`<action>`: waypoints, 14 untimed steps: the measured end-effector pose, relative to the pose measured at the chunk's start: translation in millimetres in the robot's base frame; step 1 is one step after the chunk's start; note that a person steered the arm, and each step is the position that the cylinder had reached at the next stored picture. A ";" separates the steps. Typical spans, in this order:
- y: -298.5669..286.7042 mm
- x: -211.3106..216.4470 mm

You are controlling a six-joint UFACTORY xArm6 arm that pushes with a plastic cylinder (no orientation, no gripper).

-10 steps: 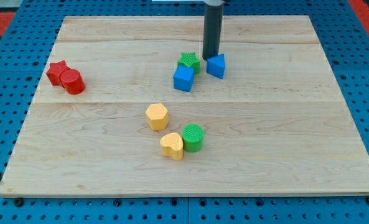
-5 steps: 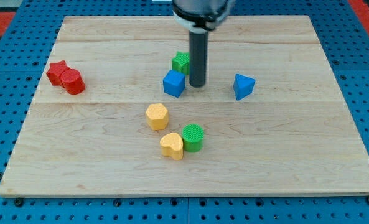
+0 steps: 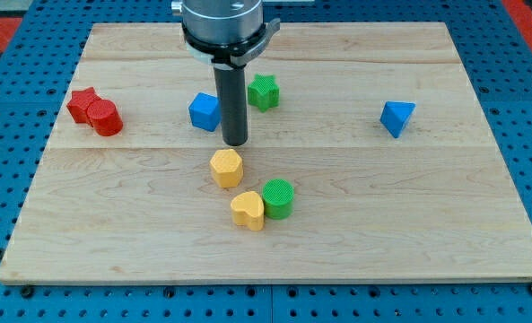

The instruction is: Push the blue triangle blue cube and green star to the right side of the board

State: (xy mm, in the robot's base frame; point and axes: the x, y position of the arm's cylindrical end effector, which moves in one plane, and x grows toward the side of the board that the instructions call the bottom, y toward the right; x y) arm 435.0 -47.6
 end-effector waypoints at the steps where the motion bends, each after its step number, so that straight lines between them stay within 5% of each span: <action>1: -90.2 -32.7; 2: -70.4 -59.2; 3: 14.4 -41.3; 4: -19.2 -9.4; 5: 20.7 -20.3; 6: -2.1 -38.5; 7: 92.2 -39.0; 8: 91.2 -12.0; 10: -49.4 -38.3; 12: 10.5 -98.5; 13: 105.7 -88.0; 14: 107.8 -70.2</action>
State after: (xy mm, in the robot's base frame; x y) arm 364.8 60.1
